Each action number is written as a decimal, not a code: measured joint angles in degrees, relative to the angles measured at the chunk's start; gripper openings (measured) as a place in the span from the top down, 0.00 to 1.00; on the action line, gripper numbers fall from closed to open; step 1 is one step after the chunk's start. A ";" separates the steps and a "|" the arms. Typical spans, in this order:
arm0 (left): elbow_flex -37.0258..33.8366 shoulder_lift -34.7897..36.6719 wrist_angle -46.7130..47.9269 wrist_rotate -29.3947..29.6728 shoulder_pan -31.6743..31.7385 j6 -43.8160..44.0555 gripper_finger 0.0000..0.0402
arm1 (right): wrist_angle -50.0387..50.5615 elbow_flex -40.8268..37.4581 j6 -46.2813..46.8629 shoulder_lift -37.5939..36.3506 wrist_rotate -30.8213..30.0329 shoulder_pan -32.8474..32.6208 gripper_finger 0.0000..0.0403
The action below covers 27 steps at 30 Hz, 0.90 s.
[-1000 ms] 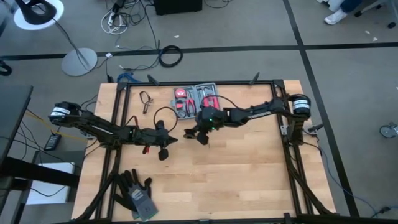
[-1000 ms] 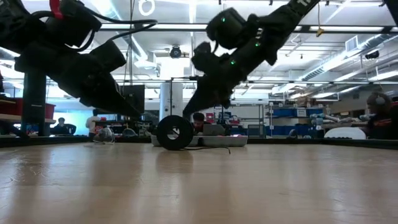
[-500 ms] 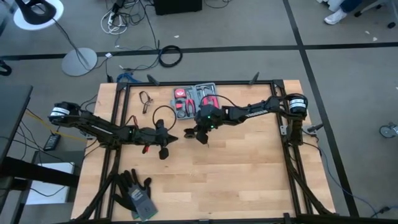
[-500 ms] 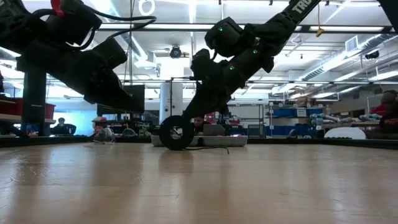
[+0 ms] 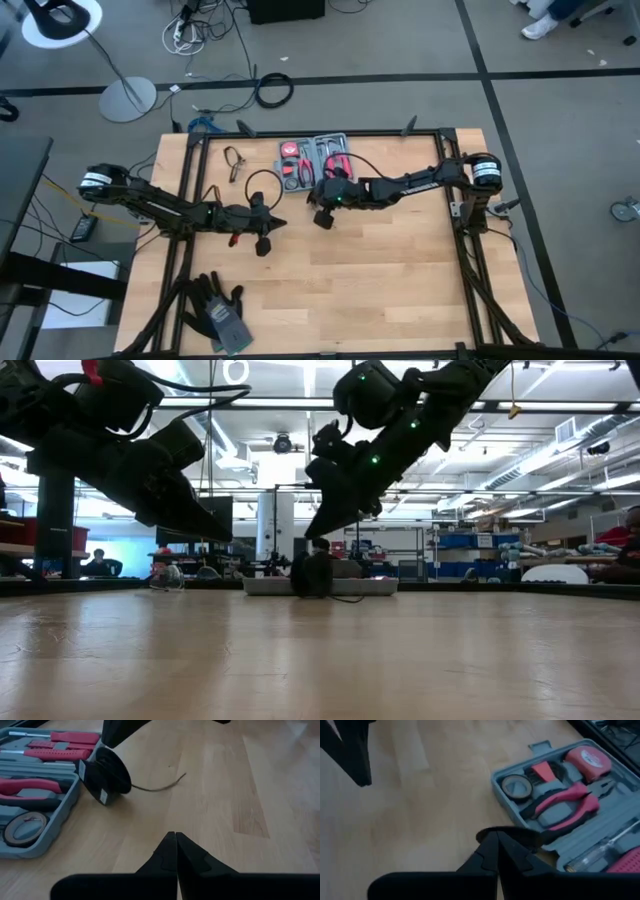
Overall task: Coil cords
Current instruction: Uncoil the black wire from the black spool
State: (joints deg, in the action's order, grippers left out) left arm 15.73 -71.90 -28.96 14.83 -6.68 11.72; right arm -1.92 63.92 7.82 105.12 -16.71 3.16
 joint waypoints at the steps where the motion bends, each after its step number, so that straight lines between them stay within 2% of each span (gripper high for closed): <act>1: 0.00 0.00 -0.26 0.00 0.00 0.00 1.00 | 0.12 0.00 0.00 -0.25 0.04 0.00 1.00; 10: 0.00 -0.02 -1.18 -0.02 0.00 0.42 1.00 | 0.74 -0.04 -4.60 -0.37 -2.29 1.71 1.00; 14: 0.00 -0.02 -1.27 -0.02 0.00 0.46 1.00 | 3.89 0.03 -1.00 0.47 5.04 3.24 1.00; 16: 0.00 -0.02 -1.34 -0.02 0.00 0.47 1.00 | 9.07 0.11 1.45 0.62 8.44 3.43 1.00; 18: 0.00 -0.02 -1.31 -0.03 0.00 0.48 1.00 | 15.69 -0.07 3.52 0.71 8.87 2.80 1.00; 21: 0.00 -0.02 -1.29 -0.05 0.00 0.48 1.00 | 21.95 -0.07 5.65 0.37 6.85 0.61 1.00; 27: 0.00 -0.02 -1.48 -0.05 0.00 0.50 1.00 | 22.66 -0.07 7.76 0.25 4.81 -4.22 1.00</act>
State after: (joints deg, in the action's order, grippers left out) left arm 15.73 -71.92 -30.44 14.78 -6.68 12.23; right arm 20.74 63.86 15.57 105.36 -11.90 -1.06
